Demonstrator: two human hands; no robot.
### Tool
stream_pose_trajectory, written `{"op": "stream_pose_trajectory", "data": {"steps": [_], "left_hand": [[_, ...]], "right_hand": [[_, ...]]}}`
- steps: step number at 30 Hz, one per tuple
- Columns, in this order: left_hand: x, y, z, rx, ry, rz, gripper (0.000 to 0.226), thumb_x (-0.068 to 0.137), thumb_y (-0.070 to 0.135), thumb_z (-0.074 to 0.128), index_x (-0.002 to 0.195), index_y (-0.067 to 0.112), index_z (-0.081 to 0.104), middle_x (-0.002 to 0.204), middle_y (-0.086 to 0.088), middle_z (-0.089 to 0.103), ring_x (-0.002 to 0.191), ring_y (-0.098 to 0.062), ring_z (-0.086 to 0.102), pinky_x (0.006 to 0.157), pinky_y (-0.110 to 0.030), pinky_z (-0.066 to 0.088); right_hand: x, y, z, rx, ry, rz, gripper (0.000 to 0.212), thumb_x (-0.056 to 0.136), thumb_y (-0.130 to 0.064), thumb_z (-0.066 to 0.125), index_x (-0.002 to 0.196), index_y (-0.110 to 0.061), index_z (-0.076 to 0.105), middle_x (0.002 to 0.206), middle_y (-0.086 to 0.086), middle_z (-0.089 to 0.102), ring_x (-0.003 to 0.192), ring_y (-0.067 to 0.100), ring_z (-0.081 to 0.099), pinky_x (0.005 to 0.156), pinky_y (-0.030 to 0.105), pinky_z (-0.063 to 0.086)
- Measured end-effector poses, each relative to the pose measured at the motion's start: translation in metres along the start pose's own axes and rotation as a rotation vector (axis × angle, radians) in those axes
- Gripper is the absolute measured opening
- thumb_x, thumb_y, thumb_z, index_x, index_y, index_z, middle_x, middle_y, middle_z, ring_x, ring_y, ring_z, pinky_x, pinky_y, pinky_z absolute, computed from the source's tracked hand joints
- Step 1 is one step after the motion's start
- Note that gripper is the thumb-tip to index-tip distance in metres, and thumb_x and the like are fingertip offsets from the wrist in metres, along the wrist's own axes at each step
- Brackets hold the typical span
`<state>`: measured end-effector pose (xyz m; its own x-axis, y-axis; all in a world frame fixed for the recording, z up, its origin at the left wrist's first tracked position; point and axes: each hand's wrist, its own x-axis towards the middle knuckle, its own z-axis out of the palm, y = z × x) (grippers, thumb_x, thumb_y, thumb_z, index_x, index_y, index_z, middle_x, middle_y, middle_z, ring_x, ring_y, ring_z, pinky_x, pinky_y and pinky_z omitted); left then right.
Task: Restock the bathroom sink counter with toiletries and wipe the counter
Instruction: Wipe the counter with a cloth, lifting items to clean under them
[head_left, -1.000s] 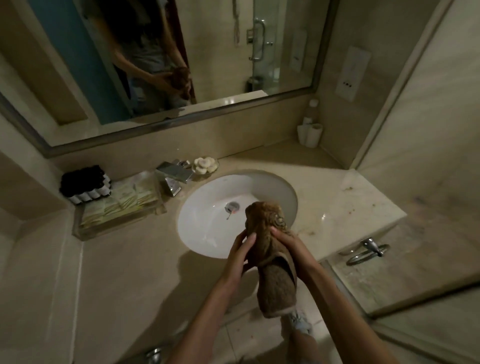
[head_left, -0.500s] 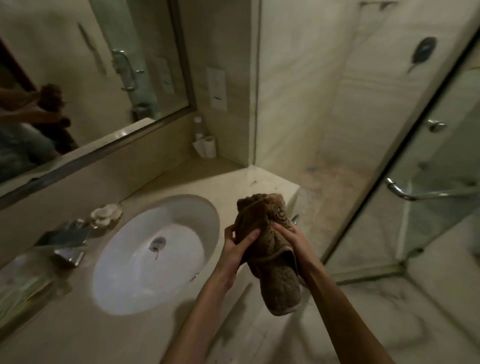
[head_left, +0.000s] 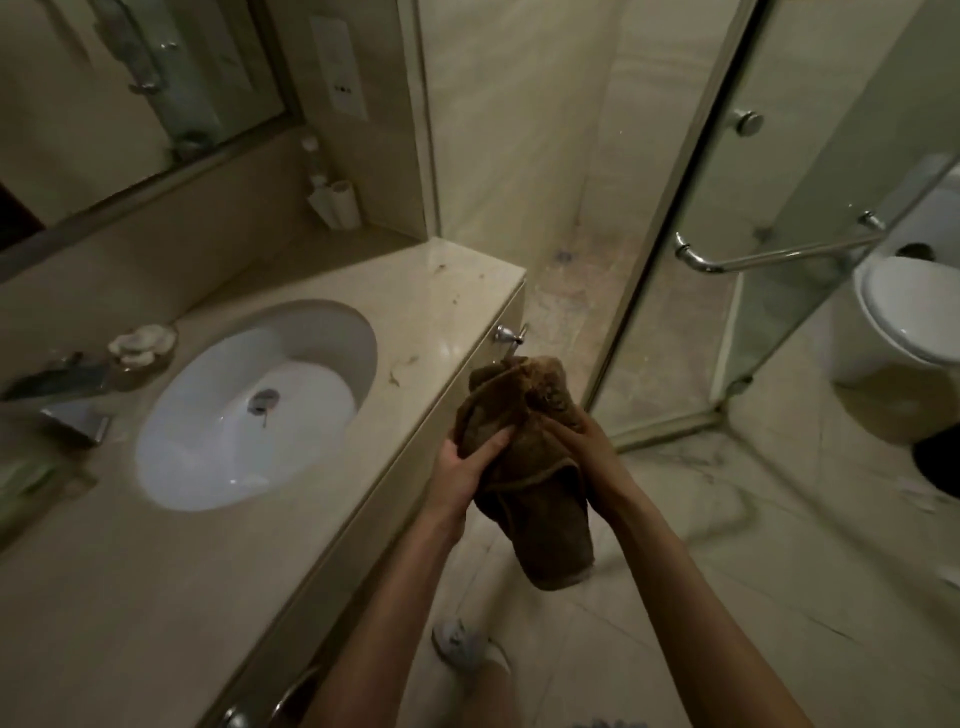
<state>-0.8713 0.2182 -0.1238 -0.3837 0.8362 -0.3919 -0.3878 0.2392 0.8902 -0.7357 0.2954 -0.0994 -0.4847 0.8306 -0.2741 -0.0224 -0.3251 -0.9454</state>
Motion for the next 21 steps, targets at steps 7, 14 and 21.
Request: {"op": "stream_pose_trajectory", "data": {"steps": [7,14,21], "left_hand": [[-0.071,-0.016,0.070,0.154,-0.211,-0.005,0.031,0.072,0.029,0.079,0.100,0.024,0.068,0.096,0.007,0.073,0.095,-0.010,0.069,0.074,-0.018,0.055],[-0.120,-0.053,0.156,0.264,-0.500,-0.104,0.045,0.079,0.032,0.074,0.118,0.012,0.064,0.112,-0.004,0.071,0.102,-0.016,0.068,0.090,-0.031,0.054],[-0.147,-0.081,0.255,0.431,-0.879,-0.150,0.039,0.084,0.029,0.070,0.119,0.014,0.062,0.110,-0.001,0.071,0.099,-0.014,0.069,0.082,-0.025,0.056]], "right_hand": [[-0.099,0.012,-0.064,0.220,0.214,0.033,0.017,0.097,-0.016,0.048,0.103,-0.009,0.063,0.083,0.003,0.070,0.074,0.014,0.068,0.062,0.022,0.056],[-0.202,0.017,-0.136,0.331,0.516,-0.022,0.018,0.095,-0.015,0.052,0.109,-0.008,0.061,0.093,0.008,0.069,0.082,0.020,0.067,0.071,0.029,0.056],[-0.288,0.015,-0.183,0.493,0.961,-0.076,0.018,0.095,-0.012,0.053,0.108,-0.005,0.063,0.082,0.004,0.067,0.068,0.015,0.066,0.054,0.022,0.054]]}}
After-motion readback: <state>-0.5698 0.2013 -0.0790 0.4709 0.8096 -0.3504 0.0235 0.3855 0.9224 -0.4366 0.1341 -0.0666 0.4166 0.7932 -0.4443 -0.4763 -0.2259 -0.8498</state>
